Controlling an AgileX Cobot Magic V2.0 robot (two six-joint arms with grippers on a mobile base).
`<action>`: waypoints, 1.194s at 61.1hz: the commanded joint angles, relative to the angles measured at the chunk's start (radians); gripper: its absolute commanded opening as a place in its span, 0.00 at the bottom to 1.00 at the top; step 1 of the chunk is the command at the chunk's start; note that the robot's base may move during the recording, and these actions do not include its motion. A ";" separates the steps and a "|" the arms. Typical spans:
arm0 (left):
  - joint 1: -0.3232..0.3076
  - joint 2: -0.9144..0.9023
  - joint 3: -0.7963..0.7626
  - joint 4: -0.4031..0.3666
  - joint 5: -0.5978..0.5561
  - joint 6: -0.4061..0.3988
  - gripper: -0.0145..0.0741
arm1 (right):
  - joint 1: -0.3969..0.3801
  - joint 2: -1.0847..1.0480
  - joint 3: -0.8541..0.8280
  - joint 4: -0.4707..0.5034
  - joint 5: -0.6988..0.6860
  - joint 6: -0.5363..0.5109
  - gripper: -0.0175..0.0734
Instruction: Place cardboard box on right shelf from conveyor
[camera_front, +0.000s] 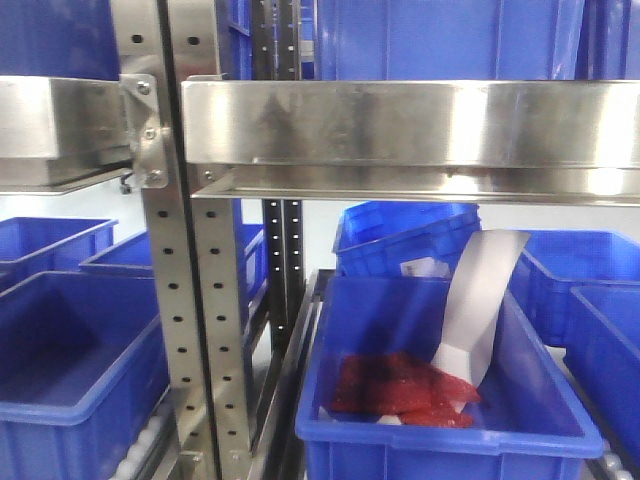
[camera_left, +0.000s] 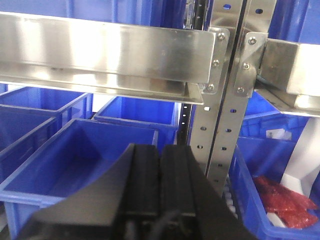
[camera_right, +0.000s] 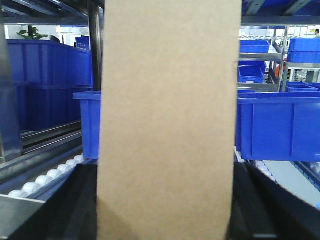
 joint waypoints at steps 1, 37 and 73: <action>-0.003 -0.008 -0.003 -0.005 -0.081 -0.005 0.03 | -0.004 0.006 -0.034 -0.008 -0.111 -0.008 0.61; -0.003 -0.008 -0.003 -0.005 -0.081 -0.005 0.03 | -0.004 0.006 -0.034 -0.008 -0.111 -0.008 0.61; -0.003 -0.008 -0.003 -0.005 -0.081 -0.005 0.03 | -0.004 0.006 -0.034 -0.008 -0.111 -0.008 0.61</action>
